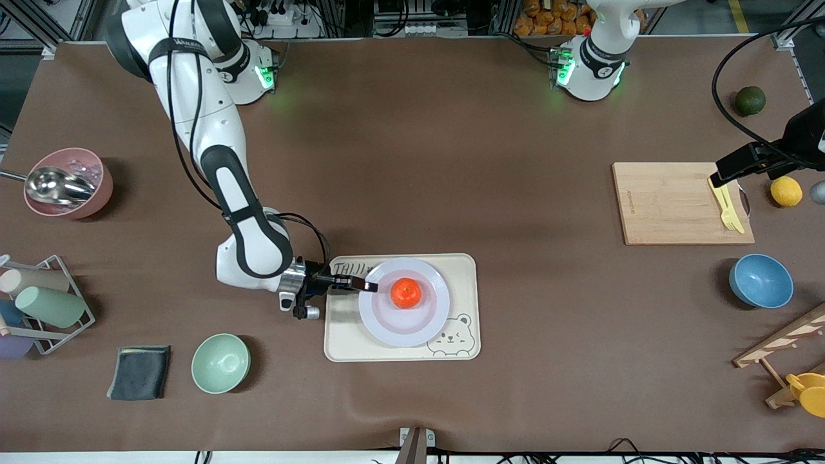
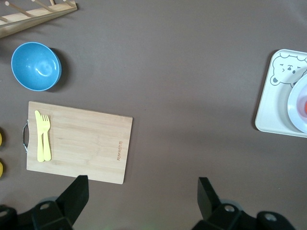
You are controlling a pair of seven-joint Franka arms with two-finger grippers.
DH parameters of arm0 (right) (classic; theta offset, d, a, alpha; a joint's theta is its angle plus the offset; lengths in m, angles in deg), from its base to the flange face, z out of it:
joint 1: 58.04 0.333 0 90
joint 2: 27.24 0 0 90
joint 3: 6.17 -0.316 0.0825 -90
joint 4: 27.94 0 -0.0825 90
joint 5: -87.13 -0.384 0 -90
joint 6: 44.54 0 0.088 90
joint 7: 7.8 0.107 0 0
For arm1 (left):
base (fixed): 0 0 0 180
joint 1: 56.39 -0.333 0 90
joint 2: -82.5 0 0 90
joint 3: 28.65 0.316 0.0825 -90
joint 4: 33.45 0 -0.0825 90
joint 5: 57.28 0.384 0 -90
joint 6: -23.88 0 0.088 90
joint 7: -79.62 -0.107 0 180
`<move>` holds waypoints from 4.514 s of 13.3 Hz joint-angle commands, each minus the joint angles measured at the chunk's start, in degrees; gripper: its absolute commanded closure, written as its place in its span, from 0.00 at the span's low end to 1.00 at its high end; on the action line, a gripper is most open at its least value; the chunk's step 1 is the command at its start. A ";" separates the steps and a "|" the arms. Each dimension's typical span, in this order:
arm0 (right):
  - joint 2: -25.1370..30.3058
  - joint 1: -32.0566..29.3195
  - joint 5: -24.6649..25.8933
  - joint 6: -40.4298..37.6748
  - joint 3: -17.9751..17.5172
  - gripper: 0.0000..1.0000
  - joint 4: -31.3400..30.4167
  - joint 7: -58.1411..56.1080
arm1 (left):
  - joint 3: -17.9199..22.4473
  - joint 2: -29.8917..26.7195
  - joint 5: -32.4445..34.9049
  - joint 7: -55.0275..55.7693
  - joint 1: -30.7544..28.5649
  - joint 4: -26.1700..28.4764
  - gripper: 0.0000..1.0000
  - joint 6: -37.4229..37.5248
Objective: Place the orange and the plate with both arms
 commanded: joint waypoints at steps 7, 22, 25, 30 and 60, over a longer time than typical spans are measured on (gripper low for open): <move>-1.06 -0.95 -0.44 -0.09 -0.84 0.00 1.81 -2.82 | -0.15 -1.29 0.70 -2.07 -0.72 0.91 0.00 0.35; 8.70 -4.11 17.92 -4.11 -0.41 0.00 -2.15 7.38 | -0.33 -1.12 0.70 -2.16 -0.63 1.17 0.00 0.26; 10.10 -8.23 23.97 -10.44 -0.23 0.00 -1.97 7.38 | -0.41 -1.21 0.70 -2.16 -0.72 1.26 0.00 0.26; 19.14 -11.05 41.63 -11.43 -0.23 0.00 -7.24 9.49 | -0.50 -1.12 0.79 -2.16 -0.63 0.82 0.00 0.26; 56.17 -16.60 89.30 -44.30 3.11 0.00 -3.03 38.34 | -0.24 -1.03 0.70 -2.86 -1.60 0.73 0.00 0.35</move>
